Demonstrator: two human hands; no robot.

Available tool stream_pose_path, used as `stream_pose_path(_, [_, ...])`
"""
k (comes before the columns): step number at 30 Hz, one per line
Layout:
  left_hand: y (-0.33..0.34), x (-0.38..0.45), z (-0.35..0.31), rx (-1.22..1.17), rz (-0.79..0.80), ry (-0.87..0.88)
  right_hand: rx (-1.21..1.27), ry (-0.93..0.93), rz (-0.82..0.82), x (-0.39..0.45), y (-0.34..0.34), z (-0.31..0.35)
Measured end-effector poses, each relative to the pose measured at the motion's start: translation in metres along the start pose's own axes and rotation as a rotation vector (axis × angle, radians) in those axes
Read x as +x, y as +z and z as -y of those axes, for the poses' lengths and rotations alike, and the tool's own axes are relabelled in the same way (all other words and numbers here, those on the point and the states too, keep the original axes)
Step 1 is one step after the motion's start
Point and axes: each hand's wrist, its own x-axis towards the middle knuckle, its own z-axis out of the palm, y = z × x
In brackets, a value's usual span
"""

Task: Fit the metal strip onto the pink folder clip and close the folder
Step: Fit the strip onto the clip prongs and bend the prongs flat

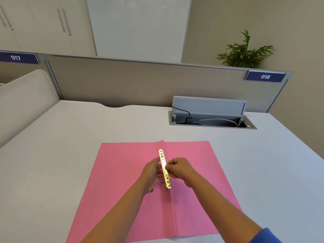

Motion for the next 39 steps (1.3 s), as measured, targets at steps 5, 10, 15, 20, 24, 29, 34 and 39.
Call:
stream_pose_path(5, [-0.0003,-0.0033,-0.002,0.001,0.021,-0.016,0.0,-0.019,-0.006,0.0,0.002,0.0019])
stream_pose_path(10, [-0.0006,-0.0039,-0.0036,-0.04,0.021,0.002,-0.018,-0.016,-0.037,0.0023,0.0023,0.0004])
stream_pose_path(15, [-0.0006,-0.004,-0.0046,-0.046,0.032,0.001,-0.011,-0.016,-0.033,0.0025,0.0029,-0.0006])
stream_pose_path(20, [-0.0005,-0.0026,-0.0046,-0.064,0.026,-0.004,-0.003,-0.022,-0.052,0.0031,0.0019,-0.0023])
stream_pose_path(24, [0.0,-0.0036,-0.0045,-0.038,0.049,0.001,-0.012,-0.02,-0.054,0.0036,0.0014,-0.0028])
stream_pose_path(29, [0.0018,-0.0051,-0.0049,-0.012,0.058,0.019,-0.013,-0.013,-0.048,0.0038,0.0021,-0.0021])
stream_pose_path(34, [0.0025,-0.0019,-0.0053,-0.036,0.041,0.028,-0.003,-0.006,-0.055,0.0034,0.0019,-0.0022])
stream_pose_path(39, [0.003,0.0011,-0.0038,-0.04,0.038,0.015,0.01,0.005,-0.053,0.0019,0.0013,-0.0008])
